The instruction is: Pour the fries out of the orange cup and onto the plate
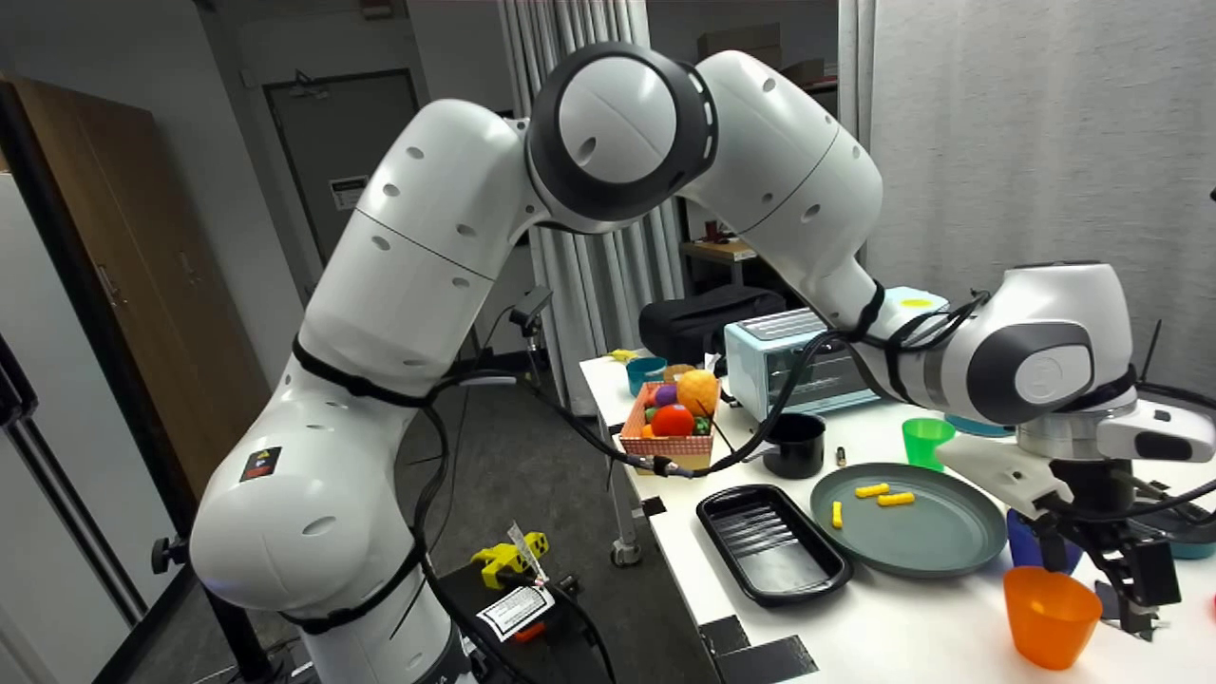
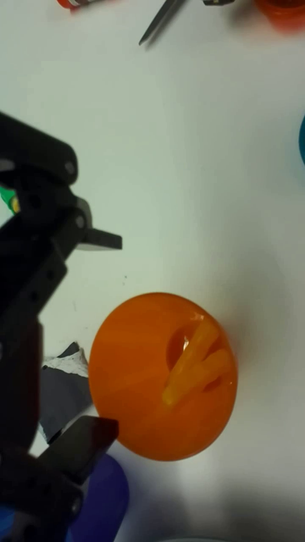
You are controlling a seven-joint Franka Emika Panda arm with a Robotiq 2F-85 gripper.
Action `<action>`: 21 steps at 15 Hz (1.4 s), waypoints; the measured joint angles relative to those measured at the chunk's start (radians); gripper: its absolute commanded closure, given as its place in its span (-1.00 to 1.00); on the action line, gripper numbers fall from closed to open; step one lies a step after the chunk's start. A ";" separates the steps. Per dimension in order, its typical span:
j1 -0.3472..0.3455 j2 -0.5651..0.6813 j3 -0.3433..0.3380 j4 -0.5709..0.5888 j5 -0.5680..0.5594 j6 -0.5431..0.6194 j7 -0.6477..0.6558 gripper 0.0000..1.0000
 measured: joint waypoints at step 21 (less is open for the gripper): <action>0.009 -0.045 -0.063 -0.163 -0.008 0.001 0.027 -0.25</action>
